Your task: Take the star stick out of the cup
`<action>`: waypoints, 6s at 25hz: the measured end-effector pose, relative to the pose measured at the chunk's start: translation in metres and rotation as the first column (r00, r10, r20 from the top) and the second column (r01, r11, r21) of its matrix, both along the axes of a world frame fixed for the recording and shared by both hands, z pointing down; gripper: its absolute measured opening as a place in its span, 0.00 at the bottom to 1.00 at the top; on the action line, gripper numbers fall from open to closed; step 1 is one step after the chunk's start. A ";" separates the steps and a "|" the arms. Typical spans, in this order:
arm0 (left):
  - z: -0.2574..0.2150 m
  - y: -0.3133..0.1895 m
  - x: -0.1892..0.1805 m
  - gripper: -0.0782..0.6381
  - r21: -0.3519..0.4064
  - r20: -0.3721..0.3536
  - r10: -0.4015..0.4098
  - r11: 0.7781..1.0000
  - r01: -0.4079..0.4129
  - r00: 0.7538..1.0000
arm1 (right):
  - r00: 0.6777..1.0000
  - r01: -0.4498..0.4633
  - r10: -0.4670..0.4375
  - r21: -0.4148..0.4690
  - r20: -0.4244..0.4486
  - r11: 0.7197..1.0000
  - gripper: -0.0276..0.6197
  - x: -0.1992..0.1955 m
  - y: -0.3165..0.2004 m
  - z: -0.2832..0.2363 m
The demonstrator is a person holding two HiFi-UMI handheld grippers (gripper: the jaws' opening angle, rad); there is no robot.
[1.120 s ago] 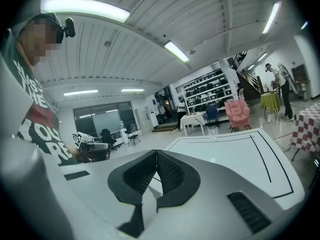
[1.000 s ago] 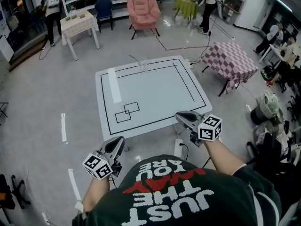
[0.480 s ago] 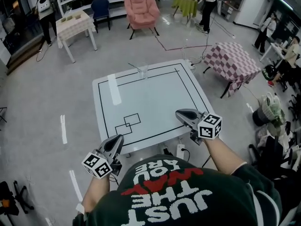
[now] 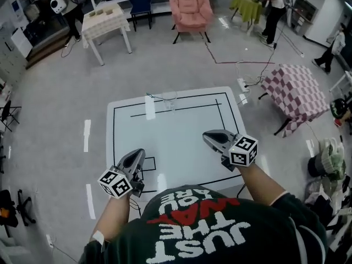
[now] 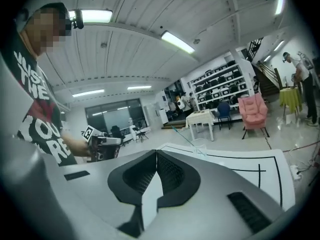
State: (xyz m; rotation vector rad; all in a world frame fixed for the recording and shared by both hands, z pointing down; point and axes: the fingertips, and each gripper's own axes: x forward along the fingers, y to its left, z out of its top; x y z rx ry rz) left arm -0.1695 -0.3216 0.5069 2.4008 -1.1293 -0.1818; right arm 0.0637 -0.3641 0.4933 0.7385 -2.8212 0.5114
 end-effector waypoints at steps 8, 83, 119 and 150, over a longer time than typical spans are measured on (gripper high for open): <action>0.029 -0.101 0.017 0.12 -0.064 0.118 -0.033 0.997 0.041 0.992 | 0.999 0.037 -0.037 -0.010 0.006 0.999 0.09 -0.007 -0.070 0.021; -0.071 -0.305 0.067 0.14 0.129 0.207 0.163 0.973 -0.192 0.965 | 0.999 -0.050 0.050 0.043 0.006 0.998 0.09 -0.043 -0.189 0.030; -0.337 -0.061 -0.053 0.14 0.381 0.309 0.312 0.825 -0.418 0.898 | 0.980 -0.186 0.199 0.317 -0.009 0.930 0.09 -0.145 0.024 -0.173; -0.083 0.051 0.031 0.14 0.002 0.039 0.129 0.992 -0.130 0.991 | 0.999 0.014 -0.008 0.153 -0.035 0.988 0.09 -0.007 0.086 -0.062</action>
